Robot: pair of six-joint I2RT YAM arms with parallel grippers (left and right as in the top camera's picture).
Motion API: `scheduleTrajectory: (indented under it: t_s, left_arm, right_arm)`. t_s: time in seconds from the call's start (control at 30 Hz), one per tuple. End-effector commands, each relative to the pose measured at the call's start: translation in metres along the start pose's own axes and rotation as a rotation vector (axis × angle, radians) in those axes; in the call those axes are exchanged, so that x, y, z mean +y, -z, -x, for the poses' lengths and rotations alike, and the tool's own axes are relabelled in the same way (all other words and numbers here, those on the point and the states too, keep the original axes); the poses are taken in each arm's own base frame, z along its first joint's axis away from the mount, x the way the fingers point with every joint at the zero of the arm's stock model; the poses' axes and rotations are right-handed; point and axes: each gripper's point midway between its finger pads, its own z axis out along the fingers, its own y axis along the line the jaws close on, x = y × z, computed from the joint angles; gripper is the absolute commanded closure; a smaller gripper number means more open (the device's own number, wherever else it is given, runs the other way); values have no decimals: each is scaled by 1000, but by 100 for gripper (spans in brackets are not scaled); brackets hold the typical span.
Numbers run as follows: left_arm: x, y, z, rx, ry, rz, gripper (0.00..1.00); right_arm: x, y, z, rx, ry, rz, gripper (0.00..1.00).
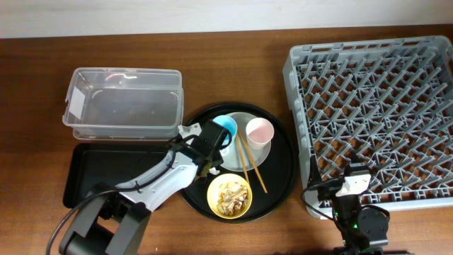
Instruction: Sort waste into correct bins and load items into the dishwasher rack
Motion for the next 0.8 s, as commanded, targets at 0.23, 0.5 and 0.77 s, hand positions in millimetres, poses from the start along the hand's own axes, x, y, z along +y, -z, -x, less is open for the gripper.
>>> scheduleTrajectory:
  t_s: [0.23,0.5,0.77]
  left_arm:
    - [12,2,-10,33,-13,43,84]
    - [-5,37,5,-13,5,-79,76]
    - [-2,43,3,-3,-57,-80,95]
  right_arm:
    - [1,0,-2,2,3,1,2]
    - [1,0,-2,2,3,1,1]
    - [1,0,-2,2,3,1,1]
